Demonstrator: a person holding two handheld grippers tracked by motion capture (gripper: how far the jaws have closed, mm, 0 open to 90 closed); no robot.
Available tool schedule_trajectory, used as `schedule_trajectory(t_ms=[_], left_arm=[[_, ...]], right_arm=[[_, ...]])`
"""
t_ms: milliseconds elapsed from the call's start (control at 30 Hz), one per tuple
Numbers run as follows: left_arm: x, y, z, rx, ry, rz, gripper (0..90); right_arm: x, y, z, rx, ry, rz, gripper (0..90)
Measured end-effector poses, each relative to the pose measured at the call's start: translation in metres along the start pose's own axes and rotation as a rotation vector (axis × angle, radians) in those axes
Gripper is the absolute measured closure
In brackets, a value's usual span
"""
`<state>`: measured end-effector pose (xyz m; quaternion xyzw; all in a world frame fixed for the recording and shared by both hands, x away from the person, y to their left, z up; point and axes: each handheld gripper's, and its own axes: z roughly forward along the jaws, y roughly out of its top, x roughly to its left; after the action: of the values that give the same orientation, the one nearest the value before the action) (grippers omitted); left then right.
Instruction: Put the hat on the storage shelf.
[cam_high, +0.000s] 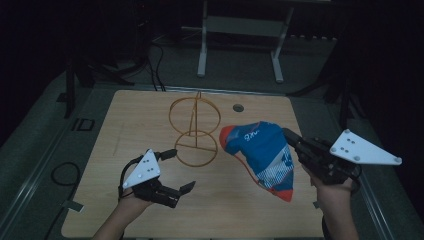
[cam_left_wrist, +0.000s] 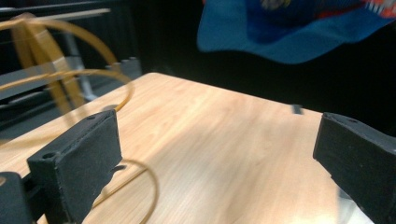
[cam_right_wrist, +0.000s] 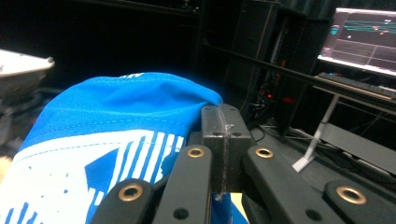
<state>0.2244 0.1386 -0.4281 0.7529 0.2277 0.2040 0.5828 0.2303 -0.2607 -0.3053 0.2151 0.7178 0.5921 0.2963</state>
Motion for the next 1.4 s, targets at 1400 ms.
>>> schedule_trajectory(t_ms=[1400], left_arm=[[0.005, -0.132, -0.04, 0.05, 0.327, -0.093, 1.4]], right_arm=[[0.016, 0.061, 0.244, 0.196, 0.073, 0.015, 90.0]])
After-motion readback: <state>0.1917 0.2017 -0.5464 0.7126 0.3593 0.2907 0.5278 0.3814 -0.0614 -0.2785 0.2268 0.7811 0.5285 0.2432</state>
